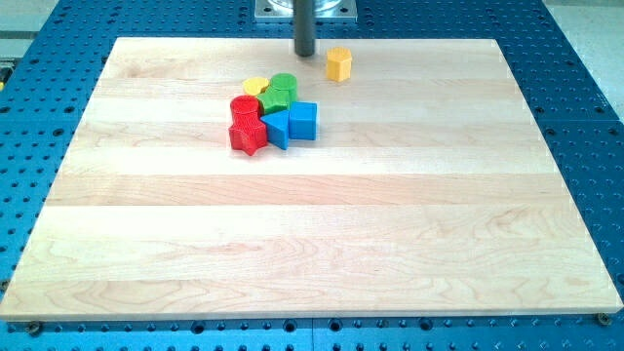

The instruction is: Push the hexagon into the group blocks

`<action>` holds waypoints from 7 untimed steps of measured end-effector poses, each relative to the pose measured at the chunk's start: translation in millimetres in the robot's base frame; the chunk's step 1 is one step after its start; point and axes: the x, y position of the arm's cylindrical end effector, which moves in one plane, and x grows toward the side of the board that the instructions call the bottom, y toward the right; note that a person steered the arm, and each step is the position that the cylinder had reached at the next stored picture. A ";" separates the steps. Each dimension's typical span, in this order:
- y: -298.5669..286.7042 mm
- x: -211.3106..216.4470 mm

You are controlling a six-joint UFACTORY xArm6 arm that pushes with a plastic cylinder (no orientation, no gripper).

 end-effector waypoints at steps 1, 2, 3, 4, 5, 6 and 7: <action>8.0 40.3; 30.3 52.3; 51.2 30.7; 83.1 56.1; 54.1 77.5; 26.6 85.4; 21.4 92.7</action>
